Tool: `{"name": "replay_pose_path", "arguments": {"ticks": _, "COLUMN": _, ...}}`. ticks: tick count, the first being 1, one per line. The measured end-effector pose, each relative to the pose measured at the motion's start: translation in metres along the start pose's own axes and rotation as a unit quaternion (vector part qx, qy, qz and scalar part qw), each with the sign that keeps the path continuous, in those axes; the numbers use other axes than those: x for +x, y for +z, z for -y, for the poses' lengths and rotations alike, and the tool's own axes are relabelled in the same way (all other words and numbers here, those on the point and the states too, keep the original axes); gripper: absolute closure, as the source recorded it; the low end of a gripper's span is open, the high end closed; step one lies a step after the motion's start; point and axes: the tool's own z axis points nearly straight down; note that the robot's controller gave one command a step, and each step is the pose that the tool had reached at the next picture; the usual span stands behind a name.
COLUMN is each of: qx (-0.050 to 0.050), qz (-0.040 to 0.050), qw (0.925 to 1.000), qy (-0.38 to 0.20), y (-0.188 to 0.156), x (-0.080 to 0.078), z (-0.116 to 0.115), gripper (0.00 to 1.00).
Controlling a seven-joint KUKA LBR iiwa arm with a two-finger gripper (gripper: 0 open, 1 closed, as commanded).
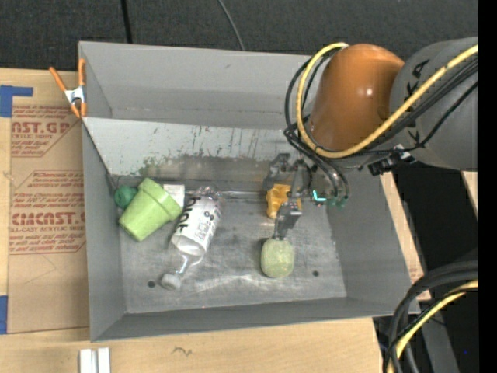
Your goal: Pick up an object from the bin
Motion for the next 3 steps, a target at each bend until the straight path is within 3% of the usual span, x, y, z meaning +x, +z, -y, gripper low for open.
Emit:
{"name": "replay_pose_path", "arguments": {"ticks": 1, "qx": 0.0, "qz": 0.0038, "qw": 1.0, "qy": 0.0, "y": -0.004, "x": -0.002, "z": 0.0, "gripper": 0.0}}
{"name": "replay_pose_path", "arguments": {"ticks": 2, "qx": 0.001, "qz": 0.0085, "qw": 0.9983, "qy": -0.057, "y": 0.021, "x": -0.01, "z": -0.015, "gripper": 0.0}}
{"name": "replay_pose_path", "arguments": {"ticks": 3, "qx": -0.001, "qz": 0.0038, "qw": 0.9929, "qy": -0.119, "y": 0.062, "x": -0.014, "z": -0.013, "gripper": 0.0}}
